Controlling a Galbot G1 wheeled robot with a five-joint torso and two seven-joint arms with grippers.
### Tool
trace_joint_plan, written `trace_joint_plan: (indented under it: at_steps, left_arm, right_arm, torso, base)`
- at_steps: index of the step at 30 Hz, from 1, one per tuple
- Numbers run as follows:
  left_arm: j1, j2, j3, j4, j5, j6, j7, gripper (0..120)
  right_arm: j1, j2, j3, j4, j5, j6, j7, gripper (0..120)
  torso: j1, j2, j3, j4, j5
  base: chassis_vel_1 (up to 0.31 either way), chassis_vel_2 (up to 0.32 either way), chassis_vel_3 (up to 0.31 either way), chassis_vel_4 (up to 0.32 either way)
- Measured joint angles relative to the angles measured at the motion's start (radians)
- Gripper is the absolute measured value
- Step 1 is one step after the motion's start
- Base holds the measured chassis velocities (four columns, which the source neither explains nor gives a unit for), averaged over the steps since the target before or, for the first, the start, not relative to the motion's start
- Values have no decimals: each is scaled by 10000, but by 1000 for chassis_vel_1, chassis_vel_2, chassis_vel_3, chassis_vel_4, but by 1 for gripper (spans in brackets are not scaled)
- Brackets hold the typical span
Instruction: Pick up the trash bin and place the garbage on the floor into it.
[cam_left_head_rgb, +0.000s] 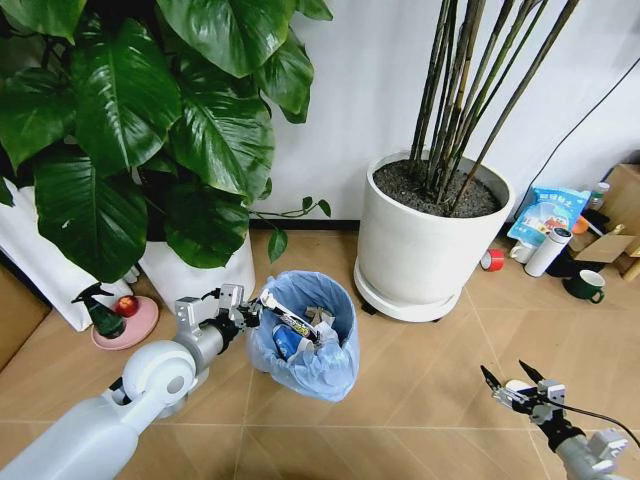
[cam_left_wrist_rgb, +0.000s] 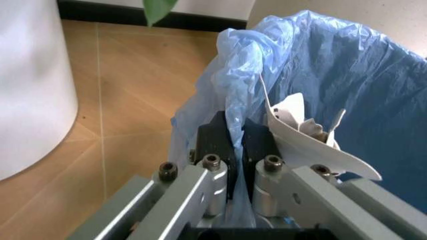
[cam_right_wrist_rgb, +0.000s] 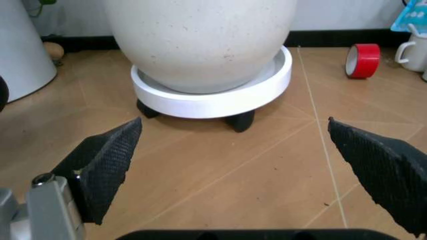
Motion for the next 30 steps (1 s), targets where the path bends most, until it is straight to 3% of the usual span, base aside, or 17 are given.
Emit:
trace_joint_plan:
  at_steps: [17, 30]
  left_arm:
    - [-17, 8, 2, -15, -30, 0, 2, 0]
    - [69, 81, -9, -52, -71, 2, -10, 0]
  right_arm:
    - [23, -24, -45, -89, -27, -49, 15, 100]
    - [1009, -234, -723, -1572, -674, 214, 350, 100]
  torso:
    - [0, 0, 0, 0, -1]
    - [-1, 0, 0, -1, -1]
  base:
    - [-53, -53, 47, 48]
    - [-22, -29, 22, 27]
